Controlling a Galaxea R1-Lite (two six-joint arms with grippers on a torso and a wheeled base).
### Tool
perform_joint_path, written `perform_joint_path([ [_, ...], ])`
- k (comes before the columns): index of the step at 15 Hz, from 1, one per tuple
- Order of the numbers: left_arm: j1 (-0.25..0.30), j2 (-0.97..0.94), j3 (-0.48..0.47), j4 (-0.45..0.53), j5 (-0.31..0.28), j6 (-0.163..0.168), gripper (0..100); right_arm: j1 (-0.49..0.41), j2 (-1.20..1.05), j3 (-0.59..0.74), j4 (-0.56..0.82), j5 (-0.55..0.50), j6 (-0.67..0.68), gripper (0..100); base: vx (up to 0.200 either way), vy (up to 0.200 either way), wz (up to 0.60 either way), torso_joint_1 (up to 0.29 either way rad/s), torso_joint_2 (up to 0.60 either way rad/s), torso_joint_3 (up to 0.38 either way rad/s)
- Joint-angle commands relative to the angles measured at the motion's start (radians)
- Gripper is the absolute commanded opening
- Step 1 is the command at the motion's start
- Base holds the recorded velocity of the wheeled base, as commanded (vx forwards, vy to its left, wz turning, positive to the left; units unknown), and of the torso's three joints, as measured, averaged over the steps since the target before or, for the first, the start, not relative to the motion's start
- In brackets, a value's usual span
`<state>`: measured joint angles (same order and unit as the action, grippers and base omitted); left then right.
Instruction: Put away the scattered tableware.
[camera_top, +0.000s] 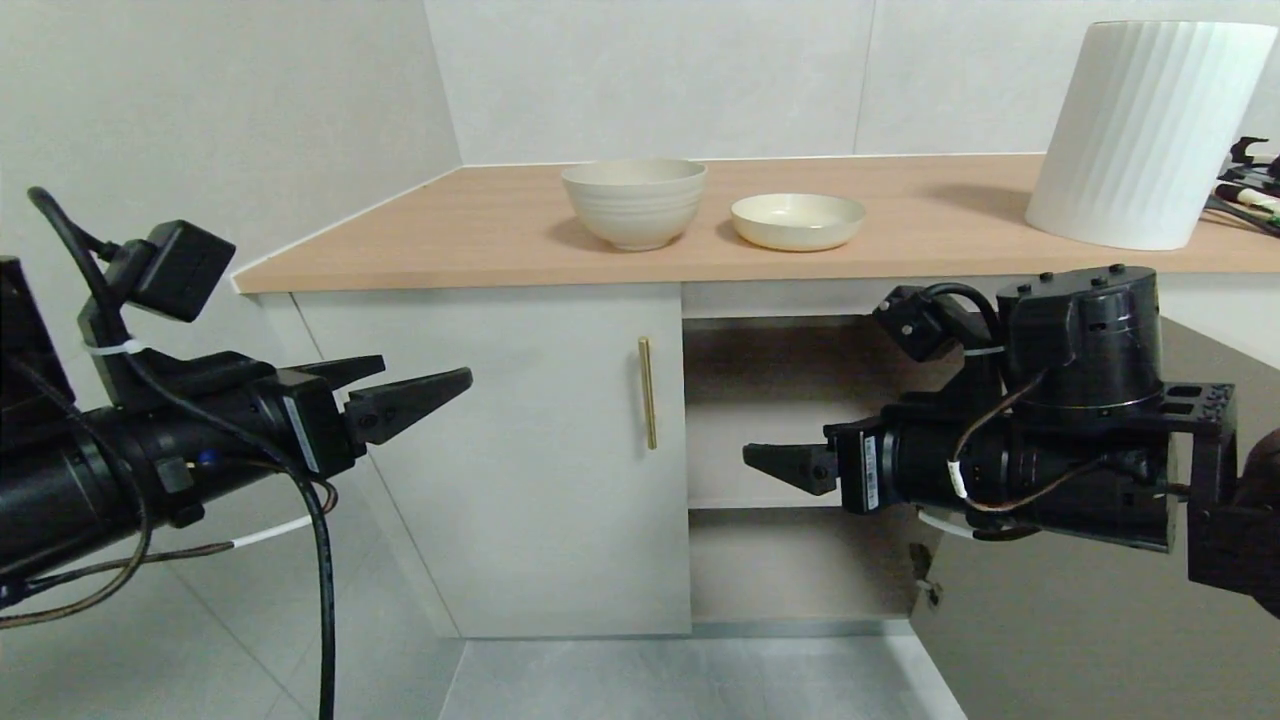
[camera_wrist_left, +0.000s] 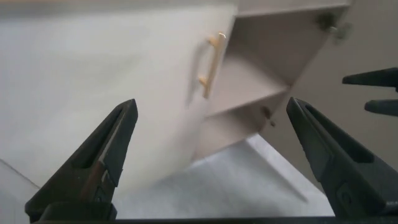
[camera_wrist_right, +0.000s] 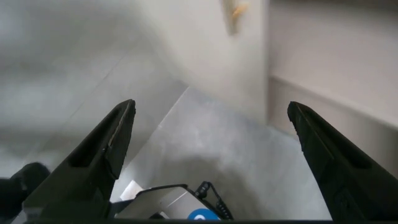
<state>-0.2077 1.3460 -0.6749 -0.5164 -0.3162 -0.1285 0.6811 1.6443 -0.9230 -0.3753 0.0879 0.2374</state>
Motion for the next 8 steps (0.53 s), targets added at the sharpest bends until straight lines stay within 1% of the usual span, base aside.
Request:
perform_joint_path([
  [1, 0.001, 0.002, 0.000, -0.001, 0.000, 0.000, 100, 0.003, 0.003, 0.000, -0.001, 0.001, 0.000, 100, 0.200, 0.000, 0.00, 0.007, 0.00, 0.007],
  [6, 0.001, 0.009, 0.000, -0.004, 0.000, 0.000, 100, 0.005, -0.003, 0.006, -0.002, 0.003, 0.002, 100, 0.200, 0.000, 0.00, 0.004, 0.00, 0.003],
  [8, 0.001, 0.001, 0.006, -0.005, -0.003, 0.000, 100, -0.002, -0.006, 0.029, -0.011, 0.013, 0.010, 100, 0.000, 0.000, 0.00, 0.000, 0.00, 0.000],
])
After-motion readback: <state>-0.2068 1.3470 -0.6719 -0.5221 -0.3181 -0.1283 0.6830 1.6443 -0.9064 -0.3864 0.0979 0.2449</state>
